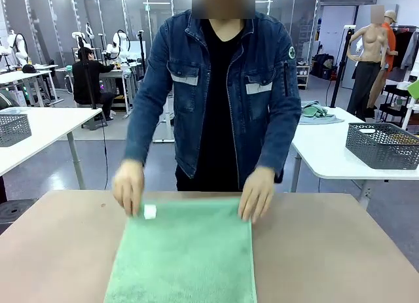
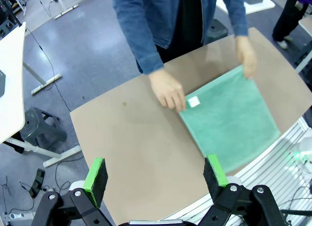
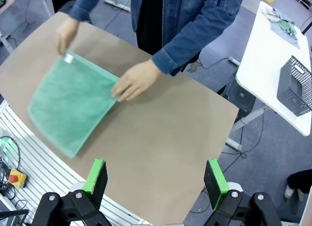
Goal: Fold the towels and place them in the basket.
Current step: When a person lays out a Towel with hook on the table, fold it in half twice.
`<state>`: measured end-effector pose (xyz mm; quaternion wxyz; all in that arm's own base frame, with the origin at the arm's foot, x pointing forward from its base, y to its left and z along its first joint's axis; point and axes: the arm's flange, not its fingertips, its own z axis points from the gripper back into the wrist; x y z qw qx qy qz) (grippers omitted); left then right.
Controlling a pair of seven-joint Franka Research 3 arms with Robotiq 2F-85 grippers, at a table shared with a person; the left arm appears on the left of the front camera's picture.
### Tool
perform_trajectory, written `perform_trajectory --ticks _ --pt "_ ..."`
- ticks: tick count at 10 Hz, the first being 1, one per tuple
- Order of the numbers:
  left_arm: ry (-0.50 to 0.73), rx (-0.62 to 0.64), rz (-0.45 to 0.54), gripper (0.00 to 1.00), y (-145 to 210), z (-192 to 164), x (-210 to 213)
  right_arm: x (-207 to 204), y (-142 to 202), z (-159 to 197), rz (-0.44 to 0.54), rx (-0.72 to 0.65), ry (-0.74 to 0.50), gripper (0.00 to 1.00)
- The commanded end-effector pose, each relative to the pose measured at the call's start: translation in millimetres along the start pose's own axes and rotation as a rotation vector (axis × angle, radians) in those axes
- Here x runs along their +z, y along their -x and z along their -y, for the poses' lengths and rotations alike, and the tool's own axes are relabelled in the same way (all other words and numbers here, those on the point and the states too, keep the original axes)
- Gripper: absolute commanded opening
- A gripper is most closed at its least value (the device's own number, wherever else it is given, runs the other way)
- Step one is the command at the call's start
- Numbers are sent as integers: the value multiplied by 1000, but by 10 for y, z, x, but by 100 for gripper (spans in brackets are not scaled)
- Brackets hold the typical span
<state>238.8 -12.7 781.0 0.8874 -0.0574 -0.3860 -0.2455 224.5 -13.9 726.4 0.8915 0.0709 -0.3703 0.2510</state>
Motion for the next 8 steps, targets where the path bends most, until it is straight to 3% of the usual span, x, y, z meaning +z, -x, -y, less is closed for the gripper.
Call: perform_trajectory --ticks 1,8 --pt "6 -8 1 100 -13 1 2 -7 -9 -1 -2 1 -1 100" --pt "6 -8 1 100 -13 1 2 -7 -9 -1 -2 1 -1 100"
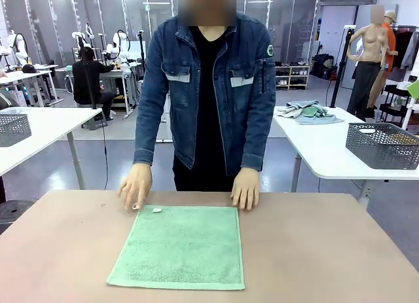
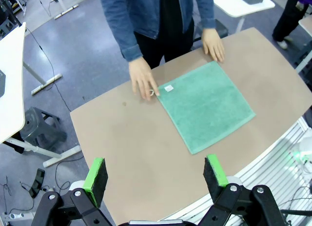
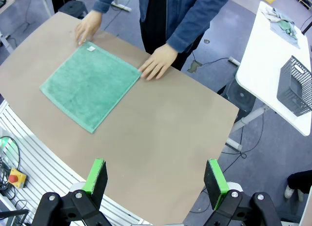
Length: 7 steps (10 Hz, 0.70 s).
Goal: Fold the towels and place them in the basket.
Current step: When a person lays out a Towel with hook on the table, fold it in half twice.
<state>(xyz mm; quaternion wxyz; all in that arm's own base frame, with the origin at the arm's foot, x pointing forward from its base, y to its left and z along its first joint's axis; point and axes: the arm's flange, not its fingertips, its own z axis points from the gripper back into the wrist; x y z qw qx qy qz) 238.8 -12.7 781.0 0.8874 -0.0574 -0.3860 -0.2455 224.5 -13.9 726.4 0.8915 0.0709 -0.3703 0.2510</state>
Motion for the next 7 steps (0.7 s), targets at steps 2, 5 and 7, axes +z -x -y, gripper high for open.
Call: perform_trajectory --ticks 2,5,7 --pt "6 -8 1 100 -13 1 2 -7 -9 -1 -2 1 -1 100" --pt "6 -8 1 100 -13 1 2 -7 -9 -1 -2 1 -1 100" --pt "6 -8 1 100 -13 1 2 -7 -9 -1 -2 1 -1 100"
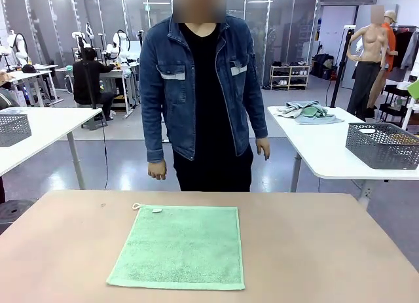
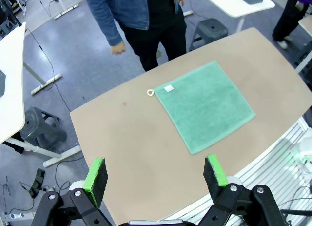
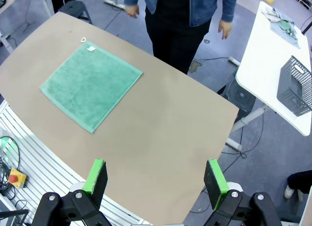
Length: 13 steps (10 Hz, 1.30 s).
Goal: Fold the towels and place them in the basket.
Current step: When a person lays out a Towel with hook on the table, fold it in half twice.
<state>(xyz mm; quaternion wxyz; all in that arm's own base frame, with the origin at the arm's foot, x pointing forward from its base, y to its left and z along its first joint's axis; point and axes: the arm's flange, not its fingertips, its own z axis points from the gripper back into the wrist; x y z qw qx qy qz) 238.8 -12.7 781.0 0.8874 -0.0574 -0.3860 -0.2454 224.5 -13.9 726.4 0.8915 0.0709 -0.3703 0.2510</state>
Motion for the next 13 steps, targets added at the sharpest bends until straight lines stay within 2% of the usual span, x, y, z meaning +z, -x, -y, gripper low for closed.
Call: perform_trajectory --ticks 1,4,5,6,7,8,10,13 --pt "6 -8 1 100 -13 1 2 -7 -9 -1 -2 1 -1 100" --pt "6 -8 1 100 -13 1 2 0 0 0 0 0 0 100" --pt "0 0 0 100 0 0 0 -1 -40 -58 9 74 -69 100" --pt "-29 -158 -47 100 -71 208 -31 -88 -131 -226 -59 205 -77 100" --pt "100 -311 -74 100 -100 426 -129 -228 -209 -421 -136 321 -85 100" --pt "82 -385 -133 100 -75 582 -306 -397 -241 -594 -182 389 -99 100" --pt "127 -481 -209 100 113 805 -670 -843 -227 -939 -264 490 -155 100" --pt "195 -595 -232 100 567 892 -1072 -1408 -42 -1359 -389 609 -214 100"
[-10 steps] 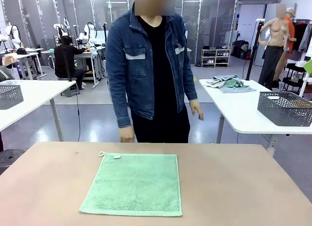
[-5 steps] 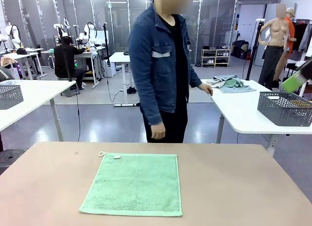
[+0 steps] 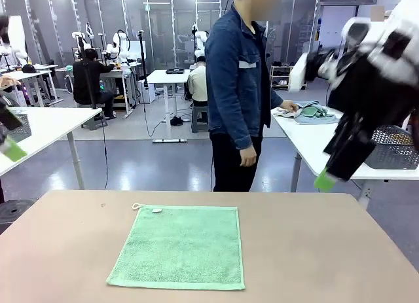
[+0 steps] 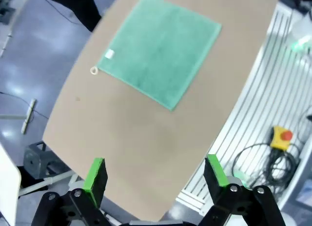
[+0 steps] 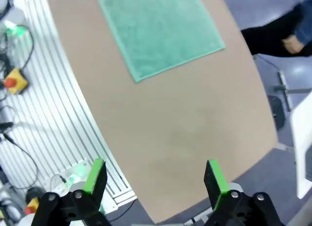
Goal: Fold the towels and place them in the basket.
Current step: When a person lays out a Towel with hook on the table, fold it in half twice.
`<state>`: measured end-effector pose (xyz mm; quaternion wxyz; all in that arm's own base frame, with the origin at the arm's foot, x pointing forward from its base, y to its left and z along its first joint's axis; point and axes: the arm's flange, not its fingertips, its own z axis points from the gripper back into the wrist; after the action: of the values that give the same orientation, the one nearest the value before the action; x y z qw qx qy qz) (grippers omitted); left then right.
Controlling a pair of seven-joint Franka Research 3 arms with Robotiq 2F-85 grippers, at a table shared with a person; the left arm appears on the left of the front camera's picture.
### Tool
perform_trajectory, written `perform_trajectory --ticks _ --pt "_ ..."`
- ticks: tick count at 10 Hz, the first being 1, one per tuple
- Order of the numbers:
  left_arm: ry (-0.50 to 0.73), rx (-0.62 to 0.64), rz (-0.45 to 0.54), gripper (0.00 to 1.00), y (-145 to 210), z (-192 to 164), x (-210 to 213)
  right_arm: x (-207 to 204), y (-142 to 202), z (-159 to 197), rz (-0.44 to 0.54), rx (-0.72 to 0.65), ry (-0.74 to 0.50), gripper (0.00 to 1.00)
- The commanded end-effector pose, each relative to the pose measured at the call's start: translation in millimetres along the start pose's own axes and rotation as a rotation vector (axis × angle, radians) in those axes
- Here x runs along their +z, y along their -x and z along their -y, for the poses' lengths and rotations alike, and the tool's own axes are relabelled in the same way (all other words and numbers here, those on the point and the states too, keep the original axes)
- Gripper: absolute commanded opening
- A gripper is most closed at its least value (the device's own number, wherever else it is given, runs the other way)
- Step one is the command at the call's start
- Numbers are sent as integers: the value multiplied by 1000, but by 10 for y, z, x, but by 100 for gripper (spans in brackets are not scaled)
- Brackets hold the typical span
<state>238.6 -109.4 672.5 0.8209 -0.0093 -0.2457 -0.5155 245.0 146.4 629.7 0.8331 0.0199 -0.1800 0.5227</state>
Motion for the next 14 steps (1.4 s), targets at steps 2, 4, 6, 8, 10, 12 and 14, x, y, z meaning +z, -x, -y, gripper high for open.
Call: perform_trajectory --ticks 2,4,6,8,10,12,14 --pt "16 -97 21 100 211 214 -448 -540 -53 -183 -94 109 -11 100" --pt "-8 -121 -51 100 240 343 -746 -890 -38 -303 -108 122 -42 100" --pt "-9 -146 -87 100 276 450 -1012 -1105 -27 -353 -96 97 -16 100" --pt "3 -183 -110 100 269 470 -1075 -1162 -20 -362 -111 104 -16 100" --pt "24 -145 -96 100 252 427 -982 -1093 6 -336 -109 103 -39 100" --pt "24 -145 -96 100 252 427 -982 -1093 6 -336 -109 103 -39 100" --pt "81 -214 -146 100 37 481 -1291 -1323 -184 -346 -71 142 -83 100"
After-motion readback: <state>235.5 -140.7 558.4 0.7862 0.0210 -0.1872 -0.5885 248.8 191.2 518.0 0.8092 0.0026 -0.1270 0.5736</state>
